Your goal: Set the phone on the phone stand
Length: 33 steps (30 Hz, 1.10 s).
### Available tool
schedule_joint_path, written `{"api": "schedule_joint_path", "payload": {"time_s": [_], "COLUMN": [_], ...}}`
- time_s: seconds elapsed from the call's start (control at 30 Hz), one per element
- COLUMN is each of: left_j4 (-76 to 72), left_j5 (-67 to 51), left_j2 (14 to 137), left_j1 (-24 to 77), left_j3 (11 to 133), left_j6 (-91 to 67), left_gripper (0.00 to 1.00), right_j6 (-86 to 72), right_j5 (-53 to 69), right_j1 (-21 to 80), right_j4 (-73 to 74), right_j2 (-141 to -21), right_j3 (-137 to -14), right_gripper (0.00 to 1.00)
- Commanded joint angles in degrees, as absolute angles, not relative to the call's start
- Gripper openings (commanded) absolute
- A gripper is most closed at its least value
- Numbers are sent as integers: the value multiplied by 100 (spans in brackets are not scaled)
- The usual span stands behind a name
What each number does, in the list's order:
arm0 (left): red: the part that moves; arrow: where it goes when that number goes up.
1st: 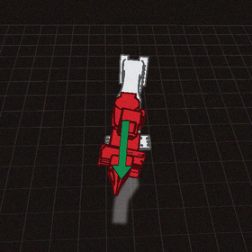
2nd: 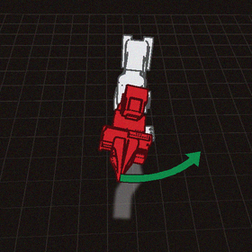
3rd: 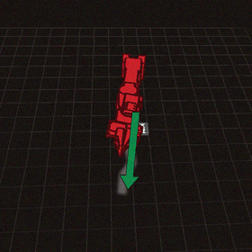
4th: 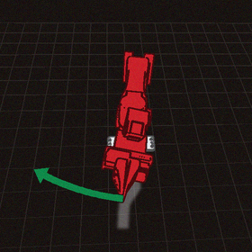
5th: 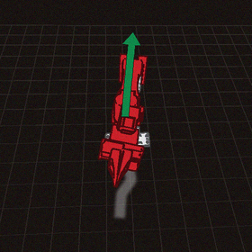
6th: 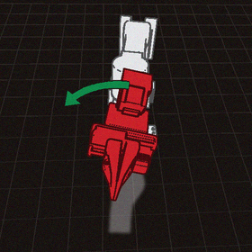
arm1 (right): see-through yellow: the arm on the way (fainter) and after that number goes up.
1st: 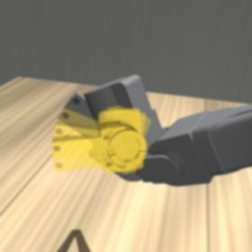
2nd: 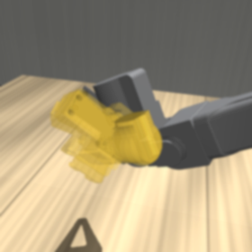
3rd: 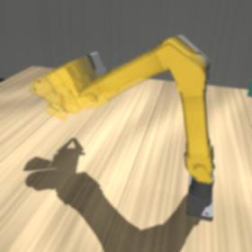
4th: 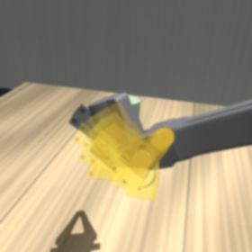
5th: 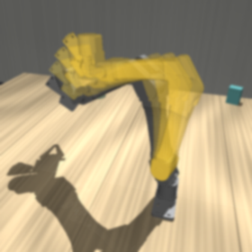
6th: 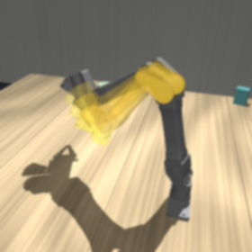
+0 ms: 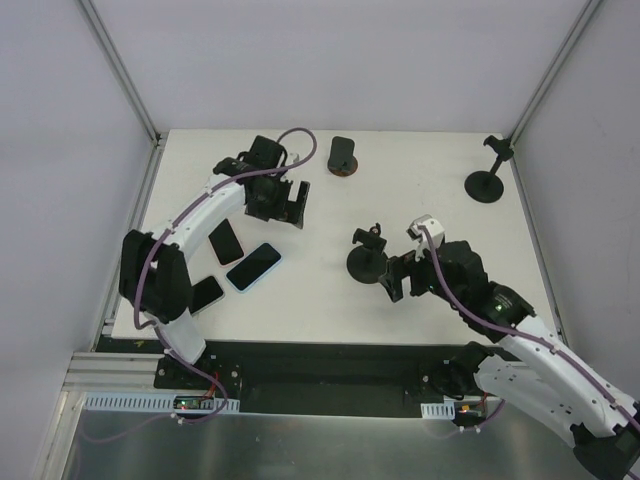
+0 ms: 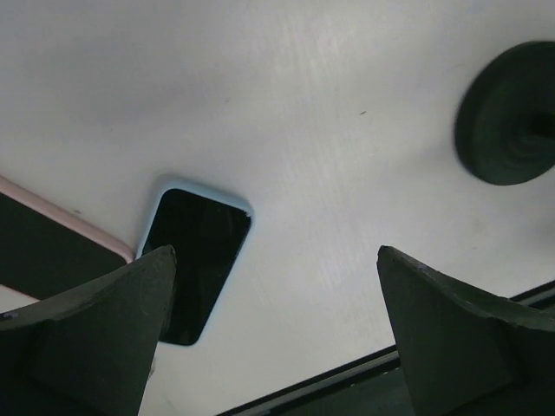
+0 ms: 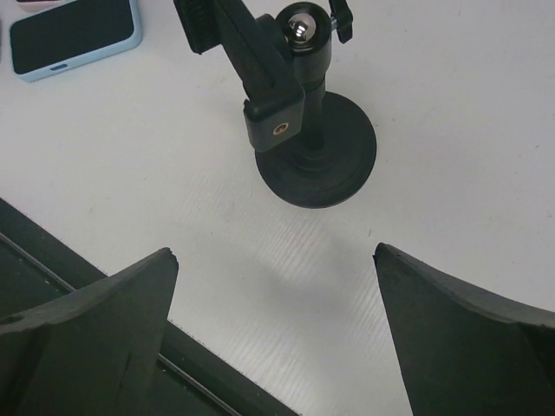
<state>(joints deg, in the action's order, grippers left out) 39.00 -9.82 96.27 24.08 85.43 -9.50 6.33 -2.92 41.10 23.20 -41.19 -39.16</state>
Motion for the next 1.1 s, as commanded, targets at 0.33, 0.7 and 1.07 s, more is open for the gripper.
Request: {"api": "schedule_joint_path", "payload": {"time_s": [0.33,0.7,1.07], "left_j4": [4878,5001,5098], "left_j5": [-314,-825,-818], "left_j2": [10810,11417,11900], "left_j1": [2136,1986,2152], "left_j3": [8324,8613,8561], "left_j6": [-53,184,141], "left_gripper": [99,99,88], "right_j6": [712,721,703], "right_j5": [202,439,422], "right_j1": [4061,4034,4025], "right_j4": [2303,2373,2435], "right_j2": [-3998,-4228,-4237], "right_j3": [-4043,-4386,-4421], "right_gripper": [97,96,96]}}
